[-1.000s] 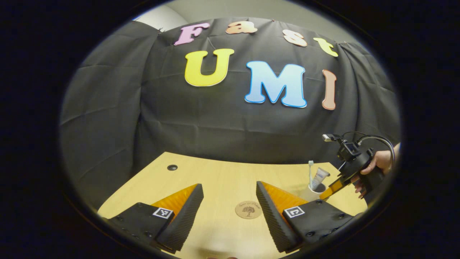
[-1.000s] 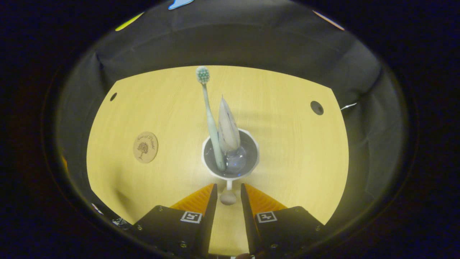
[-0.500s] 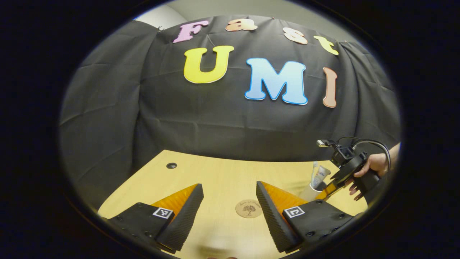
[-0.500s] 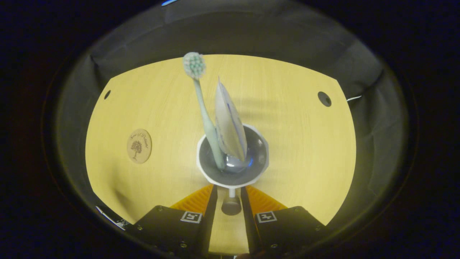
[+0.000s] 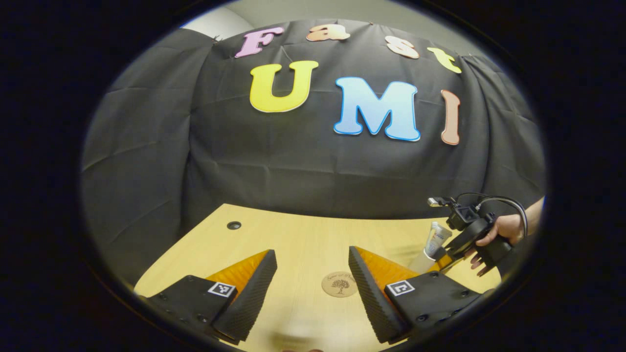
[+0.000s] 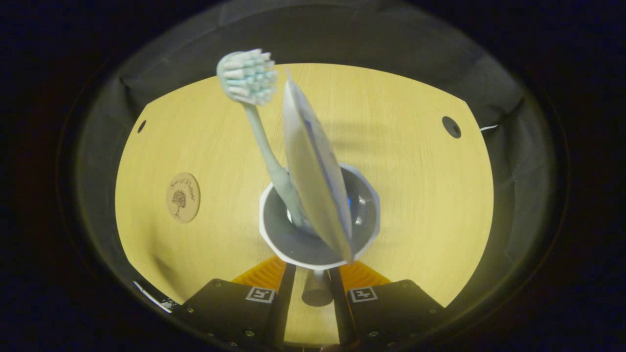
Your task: Put the toothbrush and toothpaste on the desktop into the cup, then pick up the cup and place it on the coaster on the desktop.
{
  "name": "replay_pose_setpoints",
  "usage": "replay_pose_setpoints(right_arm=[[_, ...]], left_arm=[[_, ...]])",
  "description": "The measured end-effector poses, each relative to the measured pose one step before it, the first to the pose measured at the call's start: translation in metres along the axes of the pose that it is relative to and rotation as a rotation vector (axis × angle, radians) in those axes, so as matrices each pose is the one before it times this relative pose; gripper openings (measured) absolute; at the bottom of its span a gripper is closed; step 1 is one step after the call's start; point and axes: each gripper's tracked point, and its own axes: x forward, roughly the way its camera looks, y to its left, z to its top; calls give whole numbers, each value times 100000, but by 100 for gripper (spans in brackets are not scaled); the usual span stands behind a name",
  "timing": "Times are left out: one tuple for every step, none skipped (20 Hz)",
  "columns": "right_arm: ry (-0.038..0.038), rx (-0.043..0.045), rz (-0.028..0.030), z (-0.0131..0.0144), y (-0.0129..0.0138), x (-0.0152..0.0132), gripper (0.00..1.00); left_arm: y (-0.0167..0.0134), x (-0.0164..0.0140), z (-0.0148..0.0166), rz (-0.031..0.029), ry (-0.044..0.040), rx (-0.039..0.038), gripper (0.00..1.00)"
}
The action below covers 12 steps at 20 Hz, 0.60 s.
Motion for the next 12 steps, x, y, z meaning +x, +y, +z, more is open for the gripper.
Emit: replay_pose_setpoints(right_arm=[[132,398,127,10,14,268,41],[492,397,221,-54,-23,186,41],[493,460,356,-58,43,112,41],[265,326,233,-66,-6,156,41],[88,202,28,48,-31,97,41],[-8,-223,64,-52,-11,137,42],[91,-217,4,-69,72,101,42],[-430,-187,-181,127,20,59,41],[-213,-358,338,18,71,-33,42],[83,-848,312,18,150,51,42],[-25,-1267,219,22,117,-34,42],[30,-643,-431,-263,-9,-75,42]], left_arm=[[32,18,24,139,-37,57,96],[-13,-12,49,130,12,-40,96],[47,-23,-46,231,102,-102,96],[27,66,-161,202,161,-134,93],[72,70,-162,539,201,-125,96],[71,91,31,285,121,-462,96],[-1,85,31,44,183,-383,96],[-62,10,-30,-107,-47,-152,96],[-6,-32,-15,-210,-63,61,96],[-68,-111,17,-169,-13,224,96],[-1,-83,18,-31,-116,202,96],[31,16,-5,-32,-108,159,96]])
